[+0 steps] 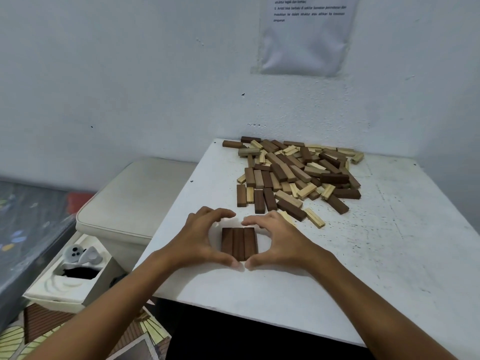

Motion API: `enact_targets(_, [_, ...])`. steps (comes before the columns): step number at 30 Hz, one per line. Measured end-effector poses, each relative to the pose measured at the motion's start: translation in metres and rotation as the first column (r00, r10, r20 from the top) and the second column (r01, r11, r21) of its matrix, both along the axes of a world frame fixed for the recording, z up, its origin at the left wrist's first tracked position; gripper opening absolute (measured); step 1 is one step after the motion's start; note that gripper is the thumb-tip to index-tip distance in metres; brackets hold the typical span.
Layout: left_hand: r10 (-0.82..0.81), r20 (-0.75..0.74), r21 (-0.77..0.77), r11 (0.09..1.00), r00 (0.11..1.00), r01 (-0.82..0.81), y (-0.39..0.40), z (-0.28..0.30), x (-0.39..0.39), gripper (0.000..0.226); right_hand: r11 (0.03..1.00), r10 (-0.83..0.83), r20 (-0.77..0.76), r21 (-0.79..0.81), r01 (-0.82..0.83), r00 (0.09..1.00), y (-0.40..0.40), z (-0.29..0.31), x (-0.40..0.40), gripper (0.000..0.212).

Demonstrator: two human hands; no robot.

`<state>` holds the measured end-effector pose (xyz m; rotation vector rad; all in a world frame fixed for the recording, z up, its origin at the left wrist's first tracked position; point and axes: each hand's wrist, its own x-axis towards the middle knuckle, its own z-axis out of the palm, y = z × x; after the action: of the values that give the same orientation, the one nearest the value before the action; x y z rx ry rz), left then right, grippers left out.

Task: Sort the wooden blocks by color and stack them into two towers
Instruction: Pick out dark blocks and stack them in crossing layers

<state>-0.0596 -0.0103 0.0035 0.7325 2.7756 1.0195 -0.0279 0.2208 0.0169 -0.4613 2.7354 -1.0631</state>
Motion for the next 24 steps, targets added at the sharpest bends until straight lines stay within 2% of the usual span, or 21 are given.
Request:
enact_targets(2, [0.023,-0.031,0.025,0.999,0.999,-0.022,0.001,0.005,-0.008,0.079,0.999,-0.014,-0.064,-0.04,0.011,0.998,0.006,0.007,-0.005,0.067])
enact_targets(6, [-0.015,-0.151,0.064,0.998,0.988,0.025,0.011,0.014,-0.033,0.059,0.979,-0.169,-0.191,-0.143,0.143,0.967,0.031,0.022,-0.024,0.039])
enact_targets(7, [-0.037,-0.167,0.045,0.998,0.985,0.045,0.016,0.016,-0.04,0.057,0.977,-0.2,-0.205,-0.117,0.179,0.958,0.039,0.026,-0.03,0.034])
enact_targets(11, [-0.111,-0.163,-0.135,0.987,0.98,0.089,0.041,0.021,-0.066,0.067,0.946,-0.201,-0.17,0.222,0.236,0.965,0.069,0.031,-0.047,0.035])
enact_targets(13, [-0.138,-0.16,-0.215,0.971,0.977,0.102,0.054,0.017,-0.077,0.073,0.913,-0.194,-0.172,0.328,0.242,0.966,0.072,0.028,-0.05,0.035])
enact_targets(18, [-0.162,-0.181,-0.308,0.946,0.97,0.101,0.073,0.004,-0.092,0.081,0.86,-0.208,-0.268,0.408,0.306,0.941,0.066,0.018,-0.048,0.029])
enact_targets(21, [-0.148,-0.204,-0.257,0.962,0.968,0.092,0.074,0.0,-0.096,0.072,0.841,-0.215,-0.313,0.422,0.338,0.925,0.063,0.013,-0.046,0.028])
enact_targets(24, [-0.127,-0.193,-0.198,0.976,0.973,0.088,0.075,-0.003,-0.1,0.068,0.851,-0.257,-0.327,0.368,0.374,0.909,0.06,0.01,-0.042,0.032])
